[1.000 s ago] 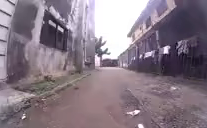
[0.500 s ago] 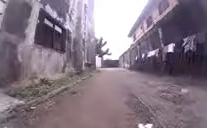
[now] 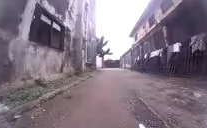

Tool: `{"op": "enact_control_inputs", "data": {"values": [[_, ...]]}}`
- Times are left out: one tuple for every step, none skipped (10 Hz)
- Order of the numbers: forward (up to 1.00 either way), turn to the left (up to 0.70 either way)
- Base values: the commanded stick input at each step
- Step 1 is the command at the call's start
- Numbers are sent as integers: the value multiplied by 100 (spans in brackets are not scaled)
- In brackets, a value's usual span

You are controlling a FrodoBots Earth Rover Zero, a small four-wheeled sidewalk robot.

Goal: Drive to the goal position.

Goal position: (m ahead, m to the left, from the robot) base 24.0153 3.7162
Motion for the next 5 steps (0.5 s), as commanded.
{"op": "enact_control_inputs", "data": {"values": [[70, 0], [70, 0], [70, 0], [70, 0], [70, -6]]}}
